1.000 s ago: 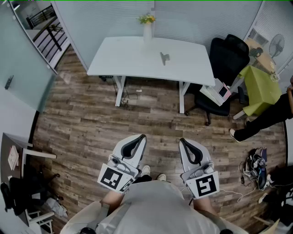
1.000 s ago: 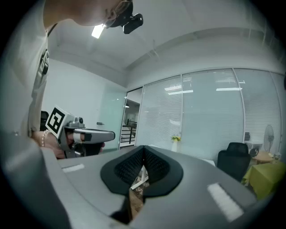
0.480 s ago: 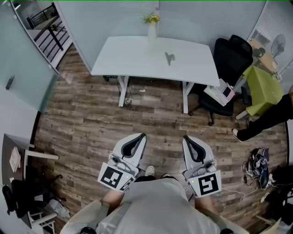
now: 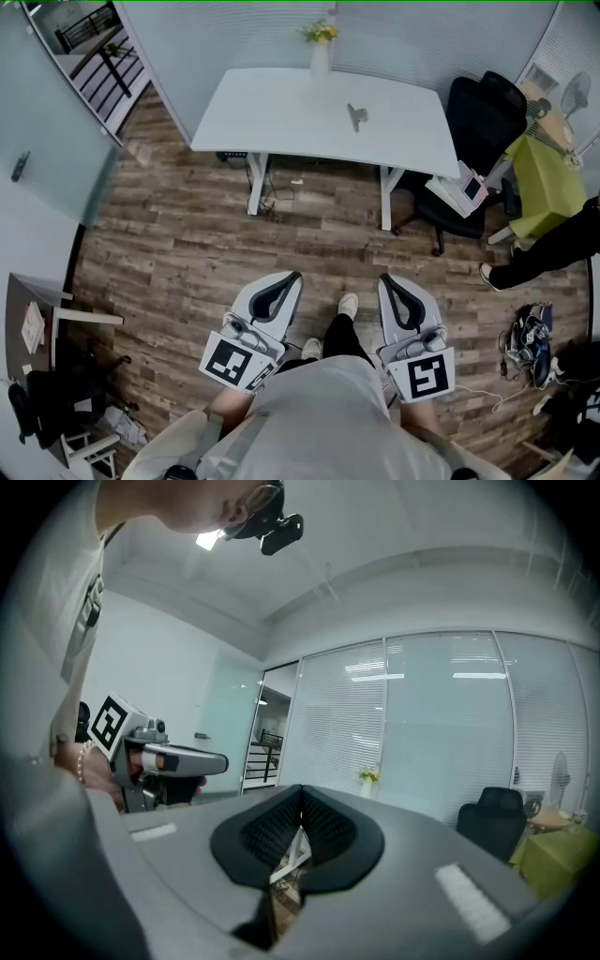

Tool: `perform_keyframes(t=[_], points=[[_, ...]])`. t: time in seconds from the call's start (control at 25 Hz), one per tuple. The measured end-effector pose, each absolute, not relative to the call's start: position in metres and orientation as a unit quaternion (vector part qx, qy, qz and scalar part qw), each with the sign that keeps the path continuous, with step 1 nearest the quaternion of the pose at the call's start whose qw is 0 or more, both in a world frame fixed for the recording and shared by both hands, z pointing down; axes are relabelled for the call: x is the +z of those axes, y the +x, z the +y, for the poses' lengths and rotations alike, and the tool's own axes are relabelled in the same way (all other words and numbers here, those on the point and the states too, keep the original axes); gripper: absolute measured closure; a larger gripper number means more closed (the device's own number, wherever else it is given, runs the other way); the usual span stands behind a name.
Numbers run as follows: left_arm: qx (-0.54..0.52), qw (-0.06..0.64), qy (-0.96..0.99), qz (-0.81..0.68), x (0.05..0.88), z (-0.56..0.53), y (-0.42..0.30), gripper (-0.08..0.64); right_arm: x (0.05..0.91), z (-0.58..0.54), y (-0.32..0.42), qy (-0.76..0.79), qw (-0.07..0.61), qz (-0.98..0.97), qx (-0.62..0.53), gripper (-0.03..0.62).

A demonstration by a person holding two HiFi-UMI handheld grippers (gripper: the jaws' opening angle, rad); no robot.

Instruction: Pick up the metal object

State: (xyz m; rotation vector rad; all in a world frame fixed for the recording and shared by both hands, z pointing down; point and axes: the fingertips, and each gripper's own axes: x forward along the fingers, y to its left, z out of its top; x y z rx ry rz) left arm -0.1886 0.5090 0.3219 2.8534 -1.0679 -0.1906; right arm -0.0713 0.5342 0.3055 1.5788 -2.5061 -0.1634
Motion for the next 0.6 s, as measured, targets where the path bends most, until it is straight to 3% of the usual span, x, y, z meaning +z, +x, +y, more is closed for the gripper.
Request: perform_keyframes(t=[0.6], points=[[-0.065,0.038,0.937,-0.341,0.322,0.416,-0.141,0.557,0.313,0.445,-0.030,0.525,0.082,-0.846,-0.051,0.591]])
